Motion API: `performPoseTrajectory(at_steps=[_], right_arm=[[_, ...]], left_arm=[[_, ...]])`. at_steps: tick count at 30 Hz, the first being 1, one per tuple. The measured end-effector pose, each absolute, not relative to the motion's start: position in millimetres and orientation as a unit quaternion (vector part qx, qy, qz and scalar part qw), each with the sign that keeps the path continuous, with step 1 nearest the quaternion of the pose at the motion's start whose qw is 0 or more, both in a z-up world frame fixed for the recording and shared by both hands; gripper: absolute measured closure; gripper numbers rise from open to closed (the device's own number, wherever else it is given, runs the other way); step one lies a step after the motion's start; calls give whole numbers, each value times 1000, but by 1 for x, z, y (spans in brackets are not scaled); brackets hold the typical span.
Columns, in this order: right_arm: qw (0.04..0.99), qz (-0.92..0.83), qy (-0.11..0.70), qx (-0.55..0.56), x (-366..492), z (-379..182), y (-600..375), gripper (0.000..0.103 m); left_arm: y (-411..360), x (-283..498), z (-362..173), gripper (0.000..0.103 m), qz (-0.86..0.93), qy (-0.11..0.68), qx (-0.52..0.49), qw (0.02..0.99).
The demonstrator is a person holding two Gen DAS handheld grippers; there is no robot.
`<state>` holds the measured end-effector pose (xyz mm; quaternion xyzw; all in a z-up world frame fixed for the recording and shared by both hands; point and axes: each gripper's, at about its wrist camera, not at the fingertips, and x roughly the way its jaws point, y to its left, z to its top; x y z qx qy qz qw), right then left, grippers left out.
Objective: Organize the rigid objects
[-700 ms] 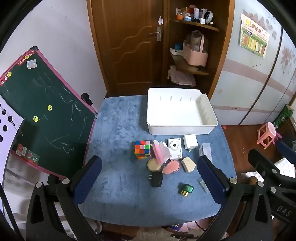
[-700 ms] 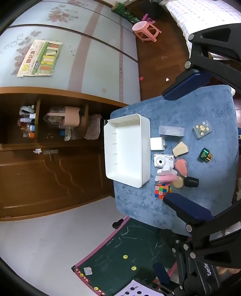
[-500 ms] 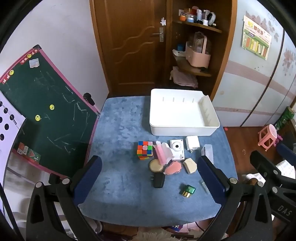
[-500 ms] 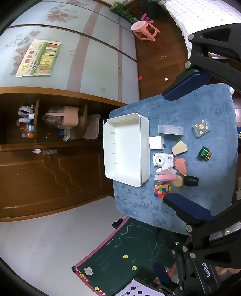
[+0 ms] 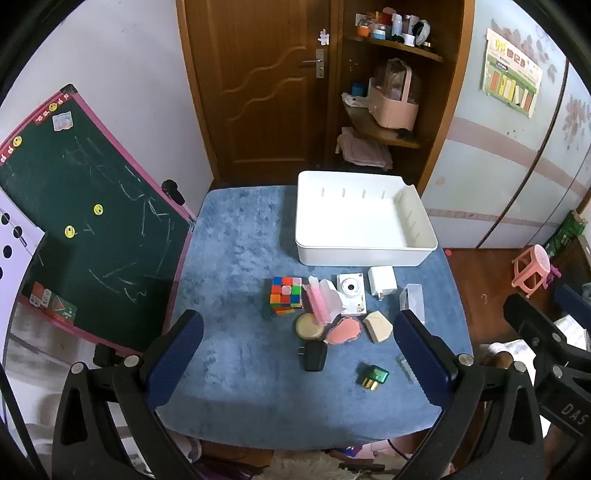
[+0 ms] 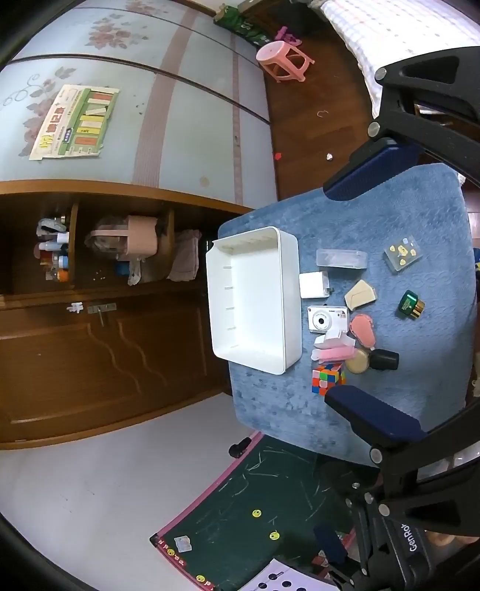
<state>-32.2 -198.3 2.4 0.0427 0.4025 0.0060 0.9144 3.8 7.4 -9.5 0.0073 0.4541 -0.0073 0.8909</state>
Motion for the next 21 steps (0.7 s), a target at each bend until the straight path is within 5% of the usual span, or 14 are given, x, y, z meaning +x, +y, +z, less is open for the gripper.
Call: performPoseTrajectory(at_steps=[21], right_arm=[[913, 12, 404, 53, -28, 0, -199, 3]], left_arm=[[6, 9, -10, 1, -10, 459, 11, 888]])
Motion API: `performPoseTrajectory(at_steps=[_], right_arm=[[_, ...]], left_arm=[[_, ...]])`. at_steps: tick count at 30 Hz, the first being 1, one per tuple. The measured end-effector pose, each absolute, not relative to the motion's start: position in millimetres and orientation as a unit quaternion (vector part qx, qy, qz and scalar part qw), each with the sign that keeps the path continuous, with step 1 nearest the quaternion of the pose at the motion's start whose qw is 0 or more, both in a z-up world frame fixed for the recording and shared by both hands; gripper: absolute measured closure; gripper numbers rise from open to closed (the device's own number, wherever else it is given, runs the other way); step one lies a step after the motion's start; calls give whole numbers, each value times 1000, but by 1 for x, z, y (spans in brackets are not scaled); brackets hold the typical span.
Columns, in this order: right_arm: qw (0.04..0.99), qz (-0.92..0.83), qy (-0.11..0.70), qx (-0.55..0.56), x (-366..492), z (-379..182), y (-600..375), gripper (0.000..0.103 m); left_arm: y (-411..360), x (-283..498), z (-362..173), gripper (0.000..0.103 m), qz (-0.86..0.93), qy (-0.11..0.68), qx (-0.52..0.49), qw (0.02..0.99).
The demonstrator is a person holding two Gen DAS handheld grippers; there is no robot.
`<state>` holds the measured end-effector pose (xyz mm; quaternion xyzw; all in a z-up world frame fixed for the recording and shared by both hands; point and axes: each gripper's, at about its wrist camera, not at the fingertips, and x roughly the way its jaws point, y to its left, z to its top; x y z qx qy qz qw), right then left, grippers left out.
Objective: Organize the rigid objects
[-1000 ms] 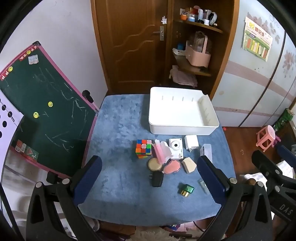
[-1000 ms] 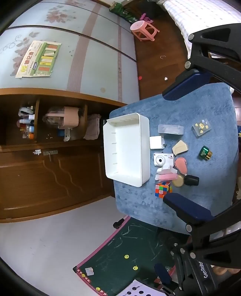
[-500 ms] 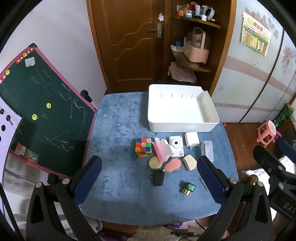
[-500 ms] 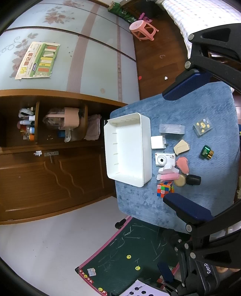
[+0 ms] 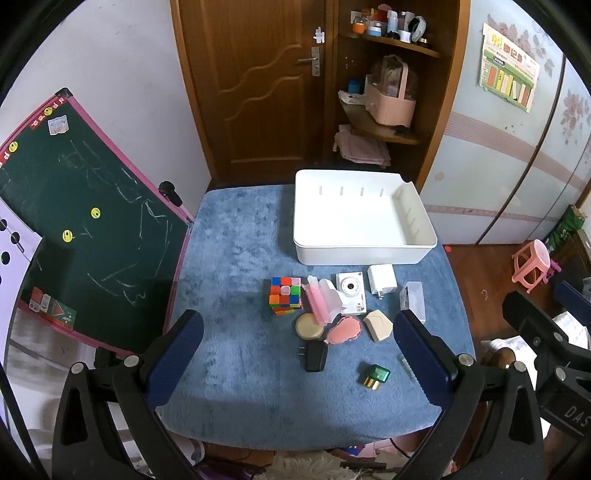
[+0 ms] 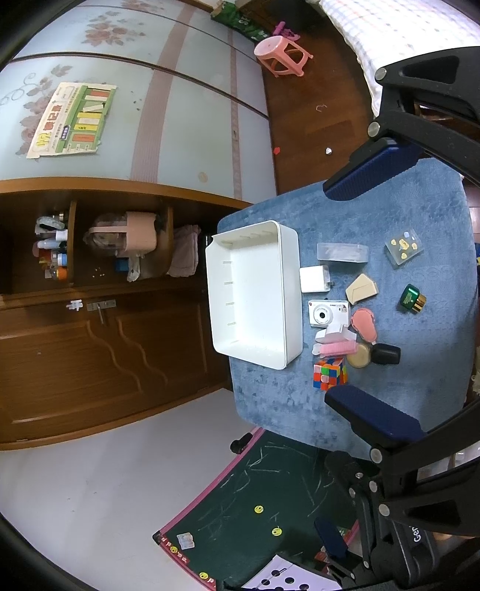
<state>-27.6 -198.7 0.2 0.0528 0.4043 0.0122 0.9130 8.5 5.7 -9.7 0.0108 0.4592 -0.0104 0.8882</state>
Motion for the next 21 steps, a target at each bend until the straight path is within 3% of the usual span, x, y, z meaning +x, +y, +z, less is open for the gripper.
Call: performPoseTrajectory(at_steps=[21], right_arm=[[912, 12, 405, 55, -28, -1, -198, 3]], left_arm=[[6, 7, -11, 1, -10, 459, 11, 888]])
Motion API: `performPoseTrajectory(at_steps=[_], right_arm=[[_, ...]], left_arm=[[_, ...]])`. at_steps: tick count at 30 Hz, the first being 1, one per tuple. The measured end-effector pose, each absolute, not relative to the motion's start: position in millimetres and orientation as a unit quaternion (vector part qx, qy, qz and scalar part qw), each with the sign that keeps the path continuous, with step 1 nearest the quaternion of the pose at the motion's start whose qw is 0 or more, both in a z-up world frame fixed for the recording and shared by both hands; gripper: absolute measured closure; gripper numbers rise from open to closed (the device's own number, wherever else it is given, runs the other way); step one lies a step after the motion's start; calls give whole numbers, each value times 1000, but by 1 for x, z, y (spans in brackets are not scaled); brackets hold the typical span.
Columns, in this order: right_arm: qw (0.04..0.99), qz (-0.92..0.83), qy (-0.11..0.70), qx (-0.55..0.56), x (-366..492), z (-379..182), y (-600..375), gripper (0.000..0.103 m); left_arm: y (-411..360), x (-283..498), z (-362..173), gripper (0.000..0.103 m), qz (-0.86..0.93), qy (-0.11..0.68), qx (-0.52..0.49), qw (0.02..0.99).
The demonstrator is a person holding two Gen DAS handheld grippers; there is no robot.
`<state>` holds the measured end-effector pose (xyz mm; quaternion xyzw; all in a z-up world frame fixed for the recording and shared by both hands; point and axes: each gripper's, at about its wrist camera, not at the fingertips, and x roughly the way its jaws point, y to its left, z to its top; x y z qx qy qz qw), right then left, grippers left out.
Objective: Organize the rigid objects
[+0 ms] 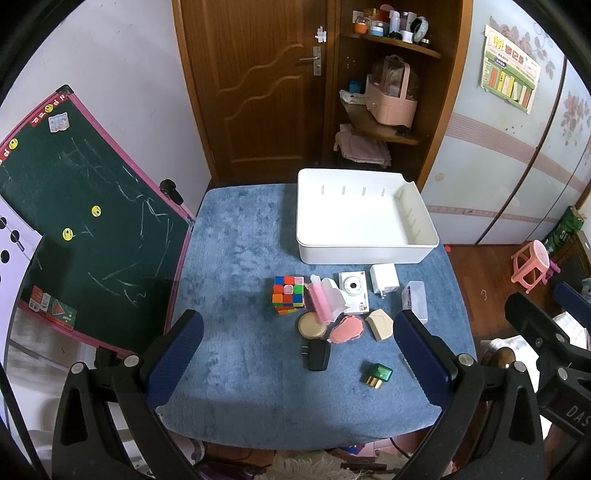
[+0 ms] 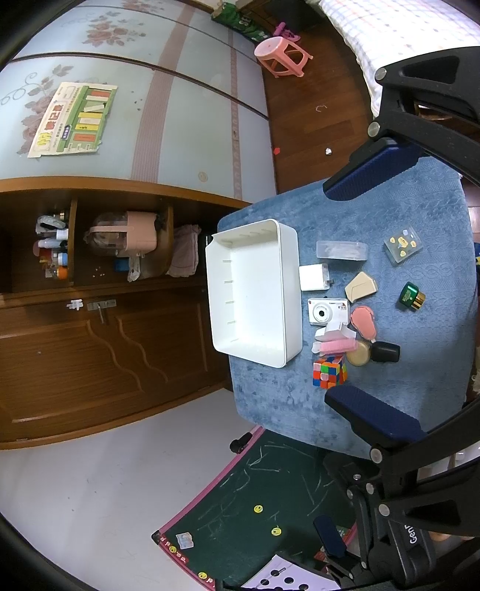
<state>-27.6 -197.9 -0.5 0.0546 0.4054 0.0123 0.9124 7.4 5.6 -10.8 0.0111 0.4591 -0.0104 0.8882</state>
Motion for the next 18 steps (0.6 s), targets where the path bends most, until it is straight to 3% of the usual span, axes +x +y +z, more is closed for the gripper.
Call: performPoseTrajectory(at_steps=[18], right_arm=[[912, 10, 406, 56, -24, -3, -194, 3]], left_arm=[[9, 19, -11, 1, -15, 450, 16, 893]])
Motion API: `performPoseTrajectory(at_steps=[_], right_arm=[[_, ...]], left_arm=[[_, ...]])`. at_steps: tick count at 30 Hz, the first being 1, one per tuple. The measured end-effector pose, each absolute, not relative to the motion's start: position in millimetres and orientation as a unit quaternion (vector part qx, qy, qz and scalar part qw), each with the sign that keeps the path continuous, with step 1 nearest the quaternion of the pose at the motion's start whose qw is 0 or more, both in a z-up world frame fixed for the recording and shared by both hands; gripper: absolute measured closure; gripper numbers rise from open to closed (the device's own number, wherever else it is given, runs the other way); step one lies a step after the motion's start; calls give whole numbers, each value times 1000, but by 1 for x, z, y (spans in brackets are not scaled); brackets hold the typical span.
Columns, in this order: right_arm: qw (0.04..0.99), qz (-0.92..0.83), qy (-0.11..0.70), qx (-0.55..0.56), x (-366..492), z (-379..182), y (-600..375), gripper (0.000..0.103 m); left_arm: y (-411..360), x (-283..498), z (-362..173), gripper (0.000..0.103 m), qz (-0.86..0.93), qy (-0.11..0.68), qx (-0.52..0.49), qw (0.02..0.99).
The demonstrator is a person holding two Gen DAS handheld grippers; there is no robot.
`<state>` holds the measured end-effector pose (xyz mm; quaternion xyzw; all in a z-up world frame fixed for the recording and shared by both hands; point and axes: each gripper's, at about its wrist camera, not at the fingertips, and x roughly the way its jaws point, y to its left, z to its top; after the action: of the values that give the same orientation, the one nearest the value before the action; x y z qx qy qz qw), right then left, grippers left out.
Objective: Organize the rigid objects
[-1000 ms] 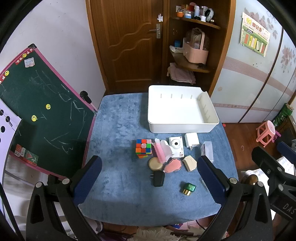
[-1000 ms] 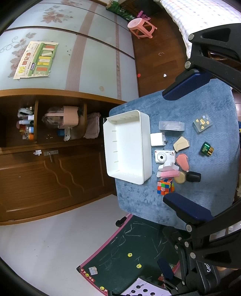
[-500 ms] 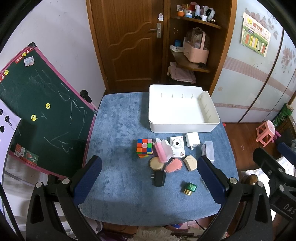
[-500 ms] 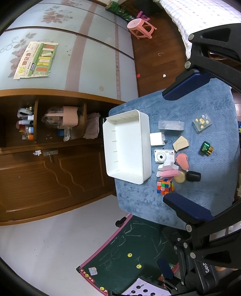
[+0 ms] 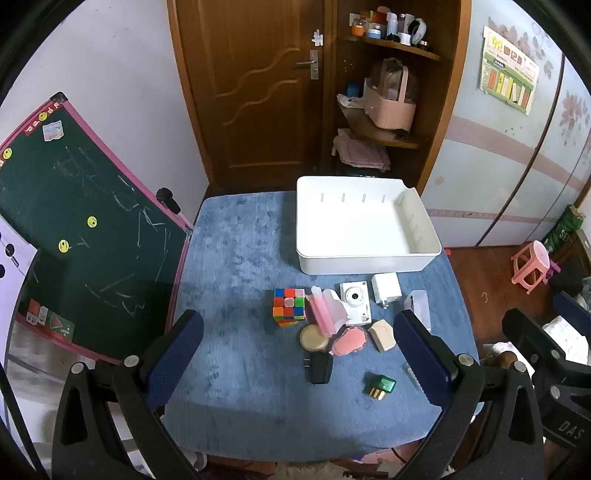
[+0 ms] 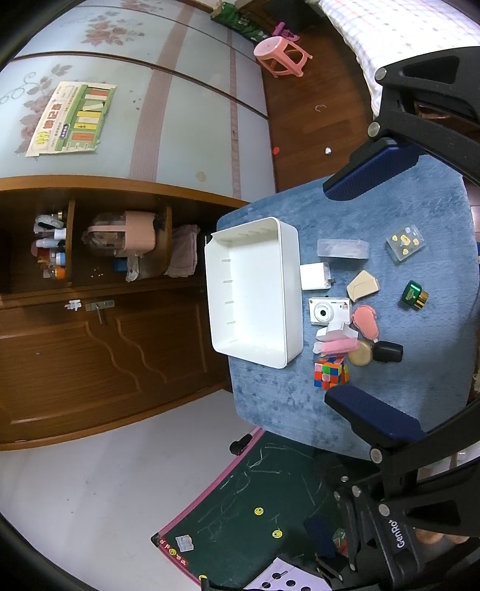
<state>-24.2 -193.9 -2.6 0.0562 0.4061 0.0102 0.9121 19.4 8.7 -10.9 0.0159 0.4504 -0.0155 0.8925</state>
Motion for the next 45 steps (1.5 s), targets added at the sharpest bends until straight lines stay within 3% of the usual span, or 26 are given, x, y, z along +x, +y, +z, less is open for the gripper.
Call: performPoseTrajectory(at_steps=[22, 39, 45], right_arm=[[886, 2, 449, 112, 11, -42, -214, 3], [846, -3, 524, 103, 26, -161, -204, 3], [838, 23, 539, 77, 8, -207, -188, 9]], left_arm=[[12, 51, -53, 1, -46, 474, 44, 878], [4, 59, -180, 1, -113, 572, 73, 809], [7, 63, -229, 1, -112, 612, 67, 780]])
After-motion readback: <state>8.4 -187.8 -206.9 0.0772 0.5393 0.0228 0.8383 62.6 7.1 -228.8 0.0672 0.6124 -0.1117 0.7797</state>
